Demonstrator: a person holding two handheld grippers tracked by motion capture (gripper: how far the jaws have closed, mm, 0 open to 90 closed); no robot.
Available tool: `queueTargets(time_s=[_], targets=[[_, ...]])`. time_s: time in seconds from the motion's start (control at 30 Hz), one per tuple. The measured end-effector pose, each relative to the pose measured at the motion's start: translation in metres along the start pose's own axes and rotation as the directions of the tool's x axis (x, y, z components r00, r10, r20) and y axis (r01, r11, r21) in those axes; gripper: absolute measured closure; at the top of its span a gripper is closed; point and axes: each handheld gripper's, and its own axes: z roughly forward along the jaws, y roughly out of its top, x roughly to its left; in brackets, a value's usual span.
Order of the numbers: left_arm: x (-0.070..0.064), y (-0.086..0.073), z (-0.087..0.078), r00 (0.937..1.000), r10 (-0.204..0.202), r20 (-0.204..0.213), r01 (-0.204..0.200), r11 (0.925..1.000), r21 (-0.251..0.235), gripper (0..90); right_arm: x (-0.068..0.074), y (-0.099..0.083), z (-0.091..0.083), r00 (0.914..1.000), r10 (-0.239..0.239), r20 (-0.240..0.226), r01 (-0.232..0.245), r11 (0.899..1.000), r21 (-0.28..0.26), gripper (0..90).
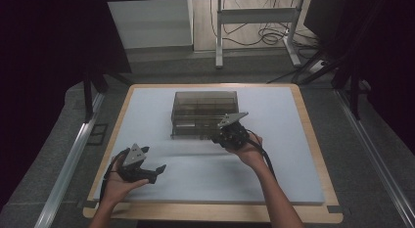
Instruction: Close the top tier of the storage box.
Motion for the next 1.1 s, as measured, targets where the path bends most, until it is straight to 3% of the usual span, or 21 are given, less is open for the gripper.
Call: queueTargets(time_s=[1.1], targets=[[0.003,-0.001,-0.001,1.0000,-0.004,-0.002,0.004,1.0000,-0.001,8.4,-0.011,0.007,0.006,0.9991,0.034,0.026,-0.034,0.999,-0.008,88.4]])
